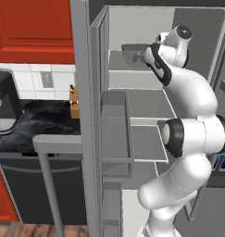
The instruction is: Place two dumplings into each of the tupperware containers and then place the containers in the fridge.
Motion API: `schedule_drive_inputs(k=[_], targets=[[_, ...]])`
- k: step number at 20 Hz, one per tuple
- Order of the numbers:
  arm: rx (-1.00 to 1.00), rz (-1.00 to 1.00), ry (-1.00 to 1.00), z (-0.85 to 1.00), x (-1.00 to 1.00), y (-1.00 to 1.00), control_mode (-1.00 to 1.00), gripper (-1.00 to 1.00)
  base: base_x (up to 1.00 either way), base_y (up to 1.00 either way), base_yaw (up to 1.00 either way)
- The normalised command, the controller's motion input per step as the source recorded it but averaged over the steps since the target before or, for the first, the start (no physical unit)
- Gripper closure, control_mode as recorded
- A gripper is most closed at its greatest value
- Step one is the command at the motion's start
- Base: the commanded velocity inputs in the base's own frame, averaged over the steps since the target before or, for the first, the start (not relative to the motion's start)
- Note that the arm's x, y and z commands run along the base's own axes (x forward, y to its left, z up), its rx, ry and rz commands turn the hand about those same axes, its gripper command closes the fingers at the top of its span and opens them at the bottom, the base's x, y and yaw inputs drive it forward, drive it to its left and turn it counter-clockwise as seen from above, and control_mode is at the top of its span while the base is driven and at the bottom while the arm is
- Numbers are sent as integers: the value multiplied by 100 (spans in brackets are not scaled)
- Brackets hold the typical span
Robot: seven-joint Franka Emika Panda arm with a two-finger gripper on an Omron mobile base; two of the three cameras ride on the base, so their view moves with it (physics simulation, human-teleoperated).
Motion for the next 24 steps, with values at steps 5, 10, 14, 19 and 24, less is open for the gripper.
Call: schedule_drive_inputs(k=[5, 10, 14, 19, 24], targets=[[2, 0, -20, 2, 18, 0, -100, -100, 0, 0, 0], [0, 0, -25, 14, -83, 3, -100, -100, 0, 0, 0], [0, -1, -3, 51, -100, 4, -100, -100, 0, 0, 0], [1, -8, 14, 36, -100, 15, -100, -100, 0, 0, 0], [19, -23, 33, 21, -100, 15, -100, -100, 0, 0, 0]])
